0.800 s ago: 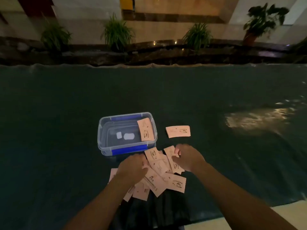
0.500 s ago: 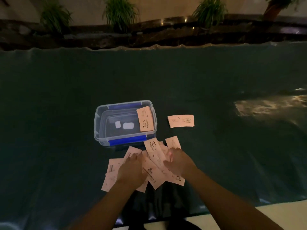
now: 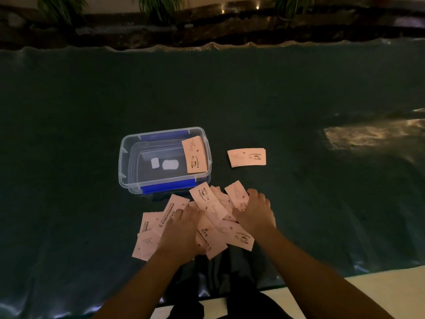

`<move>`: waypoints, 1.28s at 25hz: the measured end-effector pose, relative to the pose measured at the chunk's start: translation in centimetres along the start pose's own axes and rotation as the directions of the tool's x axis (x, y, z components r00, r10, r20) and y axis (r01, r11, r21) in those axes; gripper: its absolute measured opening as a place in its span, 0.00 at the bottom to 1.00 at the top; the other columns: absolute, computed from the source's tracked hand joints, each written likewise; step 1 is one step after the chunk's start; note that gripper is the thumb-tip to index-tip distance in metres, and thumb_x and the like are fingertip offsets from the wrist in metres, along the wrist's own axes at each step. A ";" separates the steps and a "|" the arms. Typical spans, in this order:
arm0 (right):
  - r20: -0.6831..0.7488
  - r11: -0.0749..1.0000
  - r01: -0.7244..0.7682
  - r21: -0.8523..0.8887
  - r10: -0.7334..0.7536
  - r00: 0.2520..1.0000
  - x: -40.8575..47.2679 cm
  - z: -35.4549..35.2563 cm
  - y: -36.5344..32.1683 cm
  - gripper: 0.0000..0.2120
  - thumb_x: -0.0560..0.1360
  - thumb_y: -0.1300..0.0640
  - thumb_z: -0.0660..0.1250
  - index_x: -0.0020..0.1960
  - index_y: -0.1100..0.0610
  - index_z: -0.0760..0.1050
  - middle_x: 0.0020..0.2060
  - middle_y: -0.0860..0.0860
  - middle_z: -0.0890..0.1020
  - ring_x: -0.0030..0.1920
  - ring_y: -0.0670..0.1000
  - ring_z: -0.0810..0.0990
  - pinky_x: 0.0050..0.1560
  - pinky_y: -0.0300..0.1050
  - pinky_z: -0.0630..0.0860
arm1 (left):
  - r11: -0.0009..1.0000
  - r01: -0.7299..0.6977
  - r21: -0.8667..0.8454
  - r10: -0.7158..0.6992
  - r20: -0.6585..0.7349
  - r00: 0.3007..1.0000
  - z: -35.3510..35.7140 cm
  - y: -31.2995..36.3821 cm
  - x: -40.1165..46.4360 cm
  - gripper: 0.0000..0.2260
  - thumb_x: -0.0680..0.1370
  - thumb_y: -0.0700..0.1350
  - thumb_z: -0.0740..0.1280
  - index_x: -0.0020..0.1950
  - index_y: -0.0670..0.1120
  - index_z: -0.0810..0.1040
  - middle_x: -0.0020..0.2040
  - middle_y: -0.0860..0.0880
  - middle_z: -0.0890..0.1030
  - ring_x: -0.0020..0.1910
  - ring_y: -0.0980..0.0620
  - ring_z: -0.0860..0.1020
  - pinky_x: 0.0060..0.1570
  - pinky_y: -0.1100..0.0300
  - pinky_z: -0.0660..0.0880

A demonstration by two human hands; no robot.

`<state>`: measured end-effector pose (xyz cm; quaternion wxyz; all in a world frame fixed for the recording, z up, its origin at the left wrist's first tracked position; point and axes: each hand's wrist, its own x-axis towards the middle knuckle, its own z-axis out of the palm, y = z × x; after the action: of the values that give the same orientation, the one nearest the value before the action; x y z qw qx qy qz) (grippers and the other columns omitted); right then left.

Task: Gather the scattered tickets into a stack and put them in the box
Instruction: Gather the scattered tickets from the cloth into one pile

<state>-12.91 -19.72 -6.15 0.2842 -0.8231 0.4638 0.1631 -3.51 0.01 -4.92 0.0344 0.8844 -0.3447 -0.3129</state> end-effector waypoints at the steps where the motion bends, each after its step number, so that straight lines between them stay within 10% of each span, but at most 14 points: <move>1: -0.002 1.000 -0.004 0.001 0.004 1.000 -0.1 -0.1 0.3 0.40 0.76 0.43 0.74 0.82 0.51 0.61 0.76 0.53 0.71 0.76 0.57 0.70 0.72 0.60 0.76 | 1.000 -0.017 0.012 0.017 -0.001 1.000 0.0 0.0 0.1 0.48 0.69 0.60 0.78 0.81 0.54 0.55 0.81 0.51 0.59 0.78 0.48 0.61 0.77 0.44 0.63; 9: 0.043 0.986 0.112 0.121 -0.118 0.992 -3.8 0.3 2.6 0.39 0.73 0.46 0.75 0.80 0.51 0.63 0.73 0.52 0.69 0.74 0.55 0.69 0.70 0.56 0.76 | 0.992 -0.112 -0.057 0.109 -0.058 0.992 1.9 1.8 0.4 0.37 0.76 0.62 0.70 0.81 0.52 0.60 0.81 0.49 0.60 0.79 0.48 0.60 0.77 0.47 0.60; 21: 0.145 0.952 0.273 -0.136 -0.254 0.956 -6.2 1.7 5.0 0.33 0.74 0.44 0.75 0.76 0.49 0.71 0.78 0.50 0.69 0.78 0.55 0.66 0.75 0.55 0.71 | 0.972 -0.213 -0.101 0.187 -0.224 0.957 3.4 3.0 -1.2 0.22 0.81 0.51 0.67 0.75 0.51 0.70 0.75 0.51 0.69 0.72 0.52 0.67 0.74 0.56 0.65; 32: 0.185 0.934 0.194 -0.301 -0.142 0.972 -7.2 1.9 6.7 0.41 0.73 0.51 0.77 0.82 0.50 0.63 0.76 0.52 0.69 0.77 0.56 0.68 0.76 0.57 0.70 | 0.988 -0.053 0.148 0.074 -0.138 0.988 -1.3 1.3 3.1 0.37 0.78 0.54 0.70 0.83 0.53 0.54 0.81 0.51 0.63 0.80 0.47 0.61 0.78 0.40 0.59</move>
<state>-22.37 -16.40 -5.90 0.1974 -0.8789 0.3350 0.2761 -1.77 -3.18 -5.21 0.0050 0.8932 -0.3912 -0.2217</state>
